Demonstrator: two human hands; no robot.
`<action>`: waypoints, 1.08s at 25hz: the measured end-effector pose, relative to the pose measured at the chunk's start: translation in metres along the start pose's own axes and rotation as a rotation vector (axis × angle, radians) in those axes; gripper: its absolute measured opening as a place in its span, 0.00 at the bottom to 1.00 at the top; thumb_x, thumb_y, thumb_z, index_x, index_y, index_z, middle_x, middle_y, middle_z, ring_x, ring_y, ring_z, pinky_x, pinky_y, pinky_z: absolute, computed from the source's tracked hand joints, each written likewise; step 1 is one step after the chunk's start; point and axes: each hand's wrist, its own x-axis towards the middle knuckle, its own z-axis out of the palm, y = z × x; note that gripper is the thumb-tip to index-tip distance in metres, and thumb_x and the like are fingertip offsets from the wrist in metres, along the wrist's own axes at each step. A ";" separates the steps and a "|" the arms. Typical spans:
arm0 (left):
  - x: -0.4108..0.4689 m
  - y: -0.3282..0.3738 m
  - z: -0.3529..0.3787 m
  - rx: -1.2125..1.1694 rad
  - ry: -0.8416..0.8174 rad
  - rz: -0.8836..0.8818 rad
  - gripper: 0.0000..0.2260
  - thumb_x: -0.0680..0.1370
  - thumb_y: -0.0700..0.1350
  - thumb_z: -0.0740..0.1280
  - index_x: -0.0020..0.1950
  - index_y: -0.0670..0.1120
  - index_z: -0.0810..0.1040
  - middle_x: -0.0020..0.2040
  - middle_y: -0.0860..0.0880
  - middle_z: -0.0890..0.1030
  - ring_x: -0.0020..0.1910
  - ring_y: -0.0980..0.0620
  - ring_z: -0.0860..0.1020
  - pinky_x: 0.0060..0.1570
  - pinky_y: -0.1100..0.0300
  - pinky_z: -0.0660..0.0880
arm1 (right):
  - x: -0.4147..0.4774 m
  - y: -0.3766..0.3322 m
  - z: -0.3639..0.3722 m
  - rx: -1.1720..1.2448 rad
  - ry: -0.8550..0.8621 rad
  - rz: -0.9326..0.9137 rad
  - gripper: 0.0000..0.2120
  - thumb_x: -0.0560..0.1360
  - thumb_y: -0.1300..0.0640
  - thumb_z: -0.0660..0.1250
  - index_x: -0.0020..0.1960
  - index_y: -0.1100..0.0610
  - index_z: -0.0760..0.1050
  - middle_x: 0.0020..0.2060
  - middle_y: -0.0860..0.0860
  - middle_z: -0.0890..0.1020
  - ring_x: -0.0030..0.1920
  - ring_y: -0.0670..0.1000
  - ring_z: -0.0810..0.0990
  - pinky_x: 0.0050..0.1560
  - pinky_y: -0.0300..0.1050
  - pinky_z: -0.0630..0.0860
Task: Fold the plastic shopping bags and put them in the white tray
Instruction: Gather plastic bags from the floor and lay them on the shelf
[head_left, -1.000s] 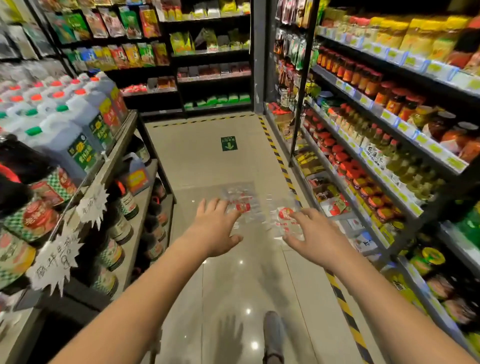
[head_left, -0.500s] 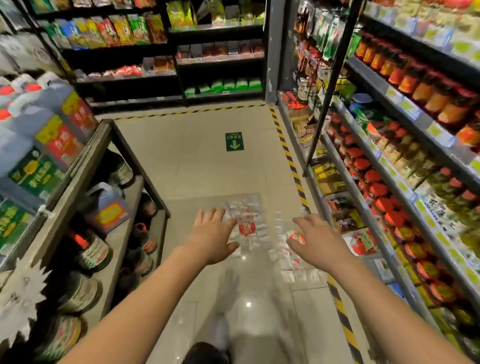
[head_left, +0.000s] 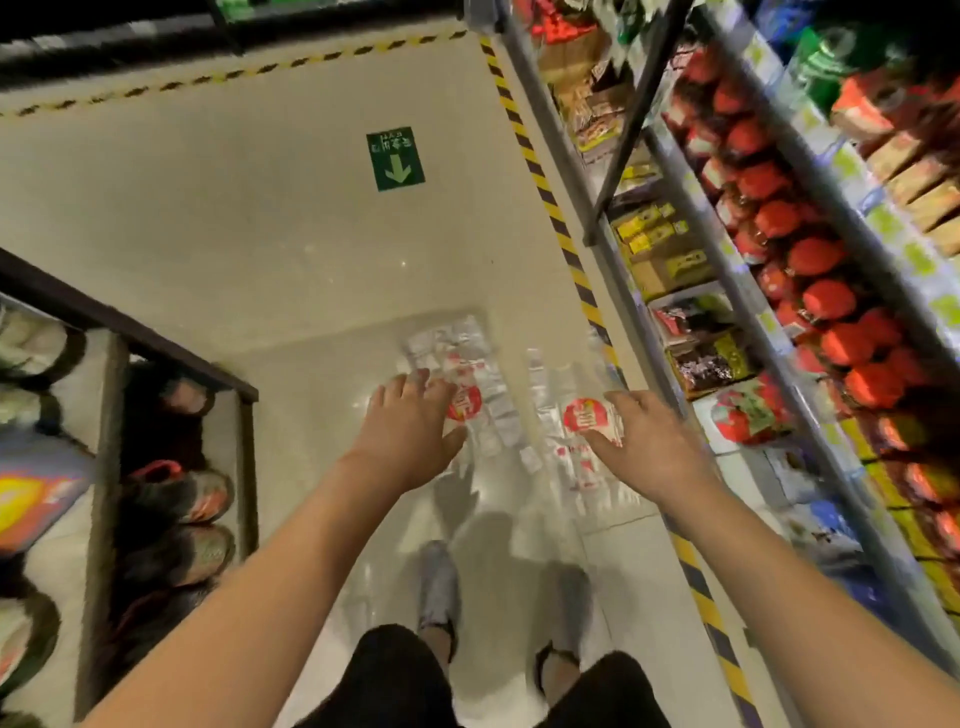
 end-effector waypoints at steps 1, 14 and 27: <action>0.027 0.000 0.026 -0.007 0.001 0.007 0.28 0.81 0.61 0.59 0.78 0.53 0.60 0.79 0.43 0.58 0.77 0.40 0.57 0.74 0.47 0.56 | 0.026 0.012 0.026 0.026 -0.007 0.020 0.27 0.77 0.41 0.65 0.72 0.53 0.68 0.68 0.56 0.72 0.68 0.58 0.71 0.63 0.54 0.72; 0.362 0.022 0.364 0.343 -0.012 0.275 0.35 0.80 0.65 0.54 0.81 0.51 0.46 0.81 0.41 0.49 0.78 0.36 0.54 0.74 0.40 0.56 | 0.323 0.213 0.399 -0.057 -0.148 0.277 0.33 0.75 0.37 0.66 0.74 0.54 0.64 0.70 0.60 0.67 0.69 0.63 0.69 0.66 0.56 0.69; 0.413 0.054 0.410 0.336 -0.057 0.413 0.33 0.82 0.64 0.52 0.81 0.51 0.47 0.81 0.41 0.48 0.79 0.41 0.51 0.76 0.46 0.52 | 0.409 0.301 0.470 0.156 -0.087 0.528 0.42 0.71 0.35 0.70 0.74 0.59 0.61 0.67 0.62 0.68 0.67 0.64 0.71 0.64 0.57 0.72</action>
